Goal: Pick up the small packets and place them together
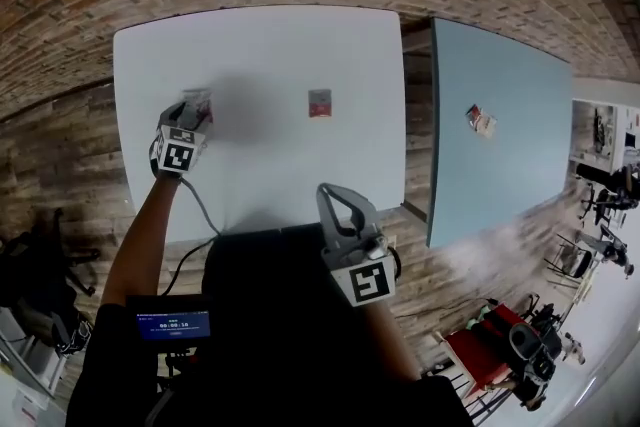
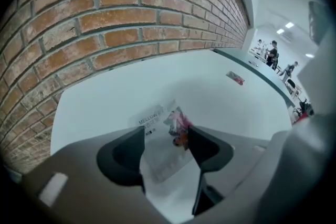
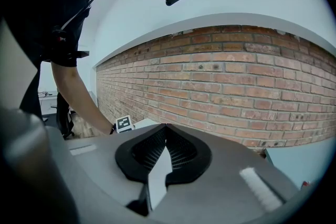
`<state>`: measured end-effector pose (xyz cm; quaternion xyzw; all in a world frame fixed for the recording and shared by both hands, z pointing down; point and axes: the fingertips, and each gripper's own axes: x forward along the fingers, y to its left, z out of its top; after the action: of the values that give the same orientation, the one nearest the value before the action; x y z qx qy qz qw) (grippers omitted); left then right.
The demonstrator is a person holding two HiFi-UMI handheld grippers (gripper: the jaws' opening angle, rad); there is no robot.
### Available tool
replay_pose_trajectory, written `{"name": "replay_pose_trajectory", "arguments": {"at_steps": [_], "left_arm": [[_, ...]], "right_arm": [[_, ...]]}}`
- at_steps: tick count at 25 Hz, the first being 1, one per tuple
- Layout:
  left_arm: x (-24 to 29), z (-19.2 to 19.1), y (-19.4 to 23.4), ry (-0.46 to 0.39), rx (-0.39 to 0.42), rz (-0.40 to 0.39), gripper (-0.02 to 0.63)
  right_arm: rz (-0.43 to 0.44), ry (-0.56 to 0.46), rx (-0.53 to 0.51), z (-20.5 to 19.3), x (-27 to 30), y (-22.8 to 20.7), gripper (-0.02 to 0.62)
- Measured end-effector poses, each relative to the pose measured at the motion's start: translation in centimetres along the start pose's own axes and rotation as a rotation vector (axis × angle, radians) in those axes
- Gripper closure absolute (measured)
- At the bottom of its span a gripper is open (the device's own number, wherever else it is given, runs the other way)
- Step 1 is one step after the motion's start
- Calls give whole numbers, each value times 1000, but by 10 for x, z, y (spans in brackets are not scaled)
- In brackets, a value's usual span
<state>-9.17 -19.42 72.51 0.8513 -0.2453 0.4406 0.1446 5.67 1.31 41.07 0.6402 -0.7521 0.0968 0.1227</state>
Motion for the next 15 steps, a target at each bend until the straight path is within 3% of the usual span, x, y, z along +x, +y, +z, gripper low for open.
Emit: {"name": "replay_pose_trajectory", "arguments": {"at_steps": [5,15], "left_arm": [[9,7,-18,11,-83,38,345],[28,28,-77,22,-76,11,345]], "right_arm": [[5,8,-13,-1,-3,-8,592],[-26,-18,-2,-8,-27,-54,592]]}}
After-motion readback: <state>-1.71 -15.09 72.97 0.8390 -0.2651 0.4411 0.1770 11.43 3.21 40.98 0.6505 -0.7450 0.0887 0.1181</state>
